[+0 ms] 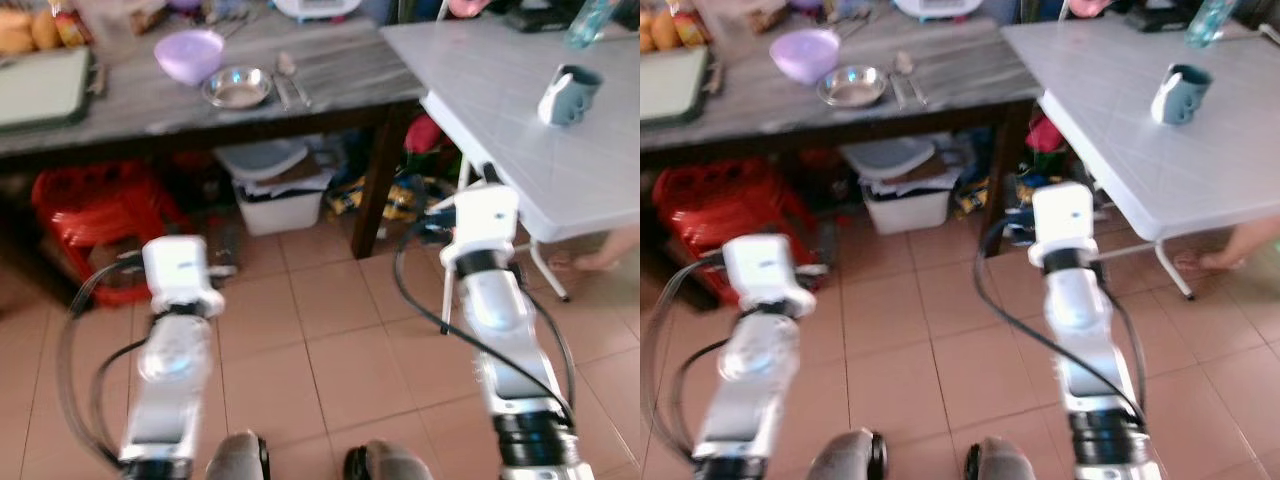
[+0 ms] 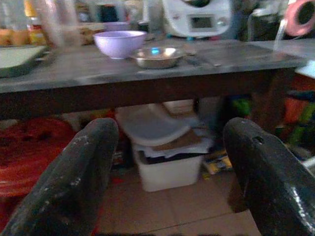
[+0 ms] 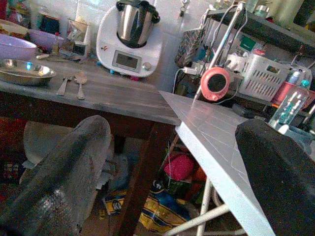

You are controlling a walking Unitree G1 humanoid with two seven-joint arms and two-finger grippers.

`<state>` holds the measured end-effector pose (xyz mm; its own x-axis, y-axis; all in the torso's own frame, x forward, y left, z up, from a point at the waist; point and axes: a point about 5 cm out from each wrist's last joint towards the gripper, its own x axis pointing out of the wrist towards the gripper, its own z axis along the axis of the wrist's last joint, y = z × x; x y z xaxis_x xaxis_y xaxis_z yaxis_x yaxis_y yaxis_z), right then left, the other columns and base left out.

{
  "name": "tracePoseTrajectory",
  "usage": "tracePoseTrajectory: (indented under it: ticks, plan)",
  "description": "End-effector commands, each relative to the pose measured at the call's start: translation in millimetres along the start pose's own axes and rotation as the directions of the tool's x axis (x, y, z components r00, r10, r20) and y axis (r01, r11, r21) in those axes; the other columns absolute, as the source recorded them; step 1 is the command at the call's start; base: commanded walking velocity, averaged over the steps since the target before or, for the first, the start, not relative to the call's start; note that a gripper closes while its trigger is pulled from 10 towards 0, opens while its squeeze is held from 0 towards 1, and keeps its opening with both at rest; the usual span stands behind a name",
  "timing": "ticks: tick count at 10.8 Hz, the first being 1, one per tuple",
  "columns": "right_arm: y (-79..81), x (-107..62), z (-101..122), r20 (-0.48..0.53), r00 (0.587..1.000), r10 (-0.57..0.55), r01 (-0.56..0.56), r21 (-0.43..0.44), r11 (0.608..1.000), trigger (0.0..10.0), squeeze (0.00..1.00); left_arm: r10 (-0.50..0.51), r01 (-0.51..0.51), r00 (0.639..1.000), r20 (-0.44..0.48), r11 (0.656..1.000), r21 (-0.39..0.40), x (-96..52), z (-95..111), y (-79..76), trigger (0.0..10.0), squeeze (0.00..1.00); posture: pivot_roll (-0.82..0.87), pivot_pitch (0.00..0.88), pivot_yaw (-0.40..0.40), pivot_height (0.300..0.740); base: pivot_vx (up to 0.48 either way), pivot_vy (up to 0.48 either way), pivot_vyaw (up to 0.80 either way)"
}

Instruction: Setting the table

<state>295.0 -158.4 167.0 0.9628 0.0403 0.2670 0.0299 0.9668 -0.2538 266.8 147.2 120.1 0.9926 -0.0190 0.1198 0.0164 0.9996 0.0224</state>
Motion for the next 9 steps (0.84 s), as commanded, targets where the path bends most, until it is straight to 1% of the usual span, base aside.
tracePoseTrajectory:
  ticks: [1,3,4,9]
  plan:
    - [2.0,1.3,1.7,0.004,1.0,0.003,-0.003,0.008,1.0,10.0,0.0,0.011,-0.011,1.0,0.001,1.0,0.01,-1.3,0.4,5.6,10.0,0.0,0.0,0.14,-0.021,0.74,0.0,-0.446,0.8]
    - [3.1,2.1,0.9,0.0,1.0,0.005,-0.005,0.006,1.0,10.0,0.0,-0.008,0.008,1.0,0.001,1.0,0.003,-2.2,0.7,4.5,10.0,0.0,0.0,0.139,-0.021,0.74,0.263,-0.398,0.75]
    - [3.0,3.3,1.1,0.002,1.0,0.002,-0.002,-0.012,1.0,10.0,0.0,-0.016,0.016,1.0,0.001,1.0,0.002,-2.3,0.8,4.3,10.0,0.0,0.0,0.137,-0.02,0.74,0.281,-0.386,0.61]
    - [3.4,5.0,-2.0,-0.013,1.0,-0.014,0.014,0.012,1.0,10.0,0.0,-0.032,0.032,0.999,0.0,0.999,0.001,-1.6,1.6,4.1,10.0,0.0,0.01,0.133,-0.017,0.74,0.306,-0.366,0.0]
